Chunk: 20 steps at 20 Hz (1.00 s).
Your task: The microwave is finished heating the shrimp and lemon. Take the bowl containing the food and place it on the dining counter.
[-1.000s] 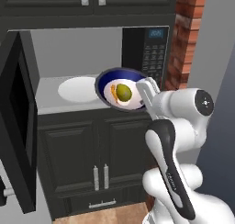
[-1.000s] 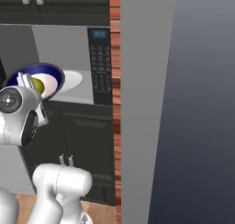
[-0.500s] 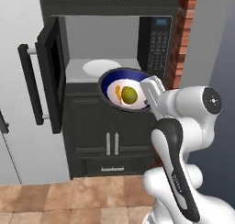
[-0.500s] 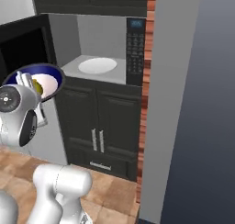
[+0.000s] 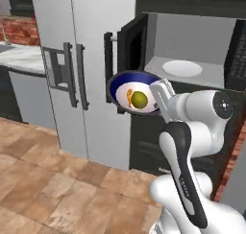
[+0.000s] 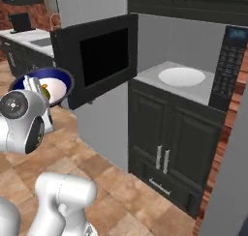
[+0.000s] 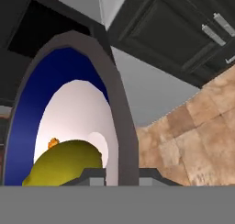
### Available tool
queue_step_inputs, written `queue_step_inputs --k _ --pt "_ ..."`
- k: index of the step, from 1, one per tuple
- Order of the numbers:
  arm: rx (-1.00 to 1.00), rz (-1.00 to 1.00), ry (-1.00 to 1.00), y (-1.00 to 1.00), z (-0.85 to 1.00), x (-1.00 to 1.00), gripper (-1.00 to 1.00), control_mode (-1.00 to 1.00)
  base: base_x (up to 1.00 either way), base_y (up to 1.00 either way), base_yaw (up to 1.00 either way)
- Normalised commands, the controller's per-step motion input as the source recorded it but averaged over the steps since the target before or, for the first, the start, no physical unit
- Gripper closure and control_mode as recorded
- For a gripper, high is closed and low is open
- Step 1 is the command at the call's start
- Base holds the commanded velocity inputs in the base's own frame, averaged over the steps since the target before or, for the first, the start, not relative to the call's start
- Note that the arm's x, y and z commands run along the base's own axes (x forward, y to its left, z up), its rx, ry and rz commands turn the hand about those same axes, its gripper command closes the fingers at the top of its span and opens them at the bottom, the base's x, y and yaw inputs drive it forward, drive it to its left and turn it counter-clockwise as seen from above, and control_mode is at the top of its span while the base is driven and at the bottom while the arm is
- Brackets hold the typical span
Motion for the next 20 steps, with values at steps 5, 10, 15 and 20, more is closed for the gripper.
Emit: queue_step_inputs --k 5,10,15,20 --pt "0.00 0.00 0.00 0.00 0.00 0.00 1.00 1.00 -0.43 0.00 1.00" --pt "0.00 0.00 0.00 0.00 0.00 0.00 1.00 1.00 -0.37 0.03 1.00" --pt "0.00 0.00 0.00 0.00 0.00 0.00 1.00 1.00 -0.18 0.00 0.93" --pt "0.00 0.00 0.00 0.00 0.00 0.00 1.00 1.00 0.17 0.00 0.63"
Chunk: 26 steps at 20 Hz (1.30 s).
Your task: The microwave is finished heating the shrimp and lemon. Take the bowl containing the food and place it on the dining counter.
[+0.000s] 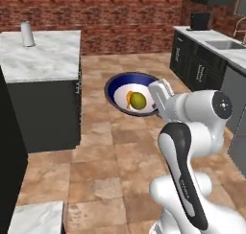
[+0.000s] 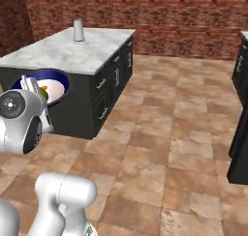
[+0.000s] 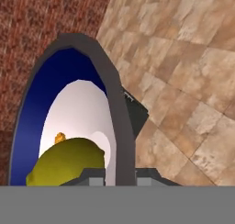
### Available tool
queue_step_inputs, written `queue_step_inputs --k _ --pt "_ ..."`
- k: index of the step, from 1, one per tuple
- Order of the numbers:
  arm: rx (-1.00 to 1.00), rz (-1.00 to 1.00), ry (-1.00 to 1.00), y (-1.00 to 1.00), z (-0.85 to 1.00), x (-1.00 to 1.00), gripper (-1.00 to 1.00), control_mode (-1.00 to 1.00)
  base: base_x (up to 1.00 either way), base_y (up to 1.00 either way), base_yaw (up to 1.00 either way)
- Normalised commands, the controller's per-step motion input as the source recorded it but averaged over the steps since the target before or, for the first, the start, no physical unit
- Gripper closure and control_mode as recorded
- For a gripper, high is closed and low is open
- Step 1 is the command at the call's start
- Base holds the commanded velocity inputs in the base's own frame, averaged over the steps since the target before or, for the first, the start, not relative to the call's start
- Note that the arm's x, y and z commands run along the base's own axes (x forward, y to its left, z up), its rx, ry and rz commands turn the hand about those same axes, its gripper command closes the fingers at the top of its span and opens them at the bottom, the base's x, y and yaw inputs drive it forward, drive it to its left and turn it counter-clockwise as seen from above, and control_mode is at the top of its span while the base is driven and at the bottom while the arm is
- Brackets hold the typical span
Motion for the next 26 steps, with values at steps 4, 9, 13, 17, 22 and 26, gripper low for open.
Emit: queue_step_inputs --k 4,9,13,17,22,26 --pt "0.00 0.00 0.00 0.00 0.00 0.00 1.00 1.00 0.58 0.00 0.45" --pt "0.00 0.00 0.00 0.00 0.00 0.00 1.00 1.00 0.89 0.00 0.29" --pt "0.00 0.00 0.00 0.00 0.00 0.00 1.00 1.00 0.63 0.00 0.49" --pt "0.00 0.00 0.00 0.00 0.00 0.00 1.00 1.00 0.01 0.00 0.82" --pt "0.00 0.00 0.00 0.00 0.00 0.00 1.00 1.00 0.11 -0.05 0.83" --pt "0.00 0.00 0.00 0.00 0.00 0.00 1.00 1.00 0.15 -0.15 0.81"
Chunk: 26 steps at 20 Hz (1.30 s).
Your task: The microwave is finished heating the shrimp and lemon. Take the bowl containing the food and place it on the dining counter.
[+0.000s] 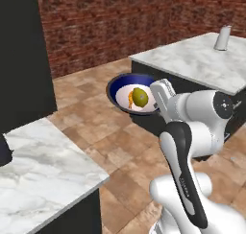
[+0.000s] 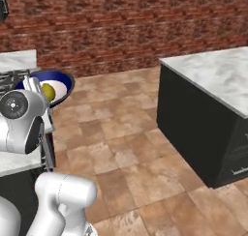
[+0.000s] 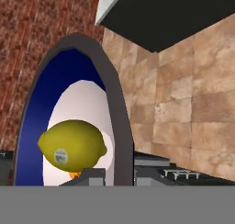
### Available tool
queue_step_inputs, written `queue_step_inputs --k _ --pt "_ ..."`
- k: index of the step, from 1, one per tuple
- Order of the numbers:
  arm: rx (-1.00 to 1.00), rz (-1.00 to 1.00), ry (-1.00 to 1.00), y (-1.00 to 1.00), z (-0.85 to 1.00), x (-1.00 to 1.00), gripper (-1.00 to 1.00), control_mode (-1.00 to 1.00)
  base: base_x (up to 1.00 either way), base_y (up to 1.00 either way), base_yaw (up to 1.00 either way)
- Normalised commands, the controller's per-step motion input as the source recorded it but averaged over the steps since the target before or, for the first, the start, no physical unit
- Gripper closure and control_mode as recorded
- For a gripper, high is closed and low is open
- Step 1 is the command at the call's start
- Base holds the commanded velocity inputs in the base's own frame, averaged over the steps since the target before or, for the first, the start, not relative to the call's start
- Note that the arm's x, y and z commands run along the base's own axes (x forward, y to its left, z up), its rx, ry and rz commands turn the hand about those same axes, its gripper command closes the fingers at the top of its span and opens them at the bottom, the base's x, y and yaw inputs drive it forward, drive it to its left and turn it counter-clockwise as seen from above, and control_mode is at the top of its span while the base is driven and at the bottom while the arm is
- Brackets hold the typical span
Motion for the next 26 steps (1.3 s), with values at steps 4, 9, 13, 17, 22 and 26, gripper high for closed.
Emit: queue_step_inputs --k 4,9,13,17,22,26 --pt "0.00 0.00 0.00 0.00 0.00 0.00 1.00 1.00 0.25 -0.25 0.68" --pt "0.00 0.00 0.00 0.00 0.00 0.00 1.00 1.00 0.45 -0.75 0.38" --pt "0.00 0.00 0.00 0.00 0.00 0.00 1.00 1.00 0.91 -1.00 0.29" --pt "0.00 0.00 0.00 0.00 0.00 0.00 1.00 1.00 1.00 -1.00 0.20" --pt "0.00 0.00 0.00 0.00 0.00 0.00 1.00 1.00 1.00 -1.00 0.14" --pt "0.00 0.00 0.00 0.00 0.00 0.00 1.00 1.00 1.00 -1.00 0.08"
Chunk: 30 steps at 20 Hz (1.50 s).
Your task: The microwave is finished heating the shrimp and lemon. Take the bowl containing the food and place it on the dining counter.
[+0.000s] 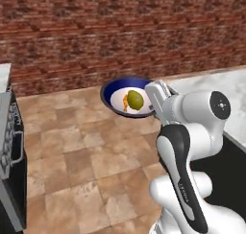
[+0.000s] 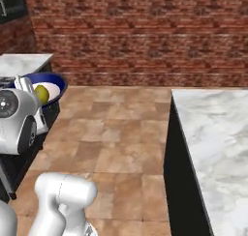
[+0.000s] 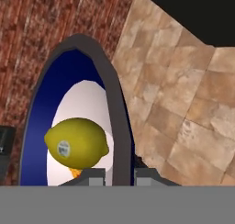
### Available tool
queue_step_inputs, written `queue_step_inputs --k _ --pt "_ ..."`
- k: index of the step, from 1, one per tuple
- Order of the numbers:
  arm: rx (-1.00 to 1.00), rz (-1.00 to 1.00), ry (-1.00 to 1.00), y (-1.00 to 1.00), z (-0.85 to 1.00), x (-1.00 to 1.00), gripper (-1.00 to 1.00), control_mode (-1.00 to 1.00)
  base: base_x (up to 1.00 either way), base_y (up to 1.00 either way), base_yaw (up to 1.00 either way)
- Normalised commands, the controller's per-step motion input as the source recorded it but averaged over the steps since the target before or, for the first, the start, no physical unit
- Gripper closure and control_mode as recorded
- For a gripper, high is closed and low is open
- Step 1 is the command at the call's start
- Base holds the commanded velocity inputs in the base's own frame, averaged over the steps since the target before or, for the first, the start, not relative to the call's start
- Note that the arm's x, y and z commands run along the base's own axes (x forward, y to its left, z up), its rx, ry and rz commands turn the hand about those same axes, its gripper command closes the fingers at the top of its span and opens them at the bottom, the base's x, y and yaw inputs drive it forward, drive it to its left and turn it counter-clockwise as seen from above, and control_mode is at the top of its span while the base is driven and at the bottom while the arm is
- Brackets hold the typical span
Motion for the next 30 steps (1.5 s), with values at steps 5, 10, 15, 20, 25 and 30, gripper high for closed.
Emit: queue_step_inputs --k 5,10,15,20,25,30 --pt "0.00 0.00 0.00 0.00 0.00 0.00 1.00 1.00 1.00 -1.00 0.00" --pt "0.00 0.00 0.00 0.00 0.00 0.00 1.00 1.00 1.00 -0.34 -0.25" --pt "0.00 0.00 0.00 0.00 0.00 0.00 1.00 1.00 0.86 0.08 -0.62" --pt "0.00 0.00 0.00 0.00 0.00 0.00 1.00 1.00 0.40 0.19 -0.78" --pt "0.00 0.00 0.00 0.00 0.00 0.00 1.00 1.00 0.18 0.38 -0.88" --pt "0.00 0.00 0.00 0.00 0.00 0.00 1.00 1.00 0.28 0.40 -0.85"
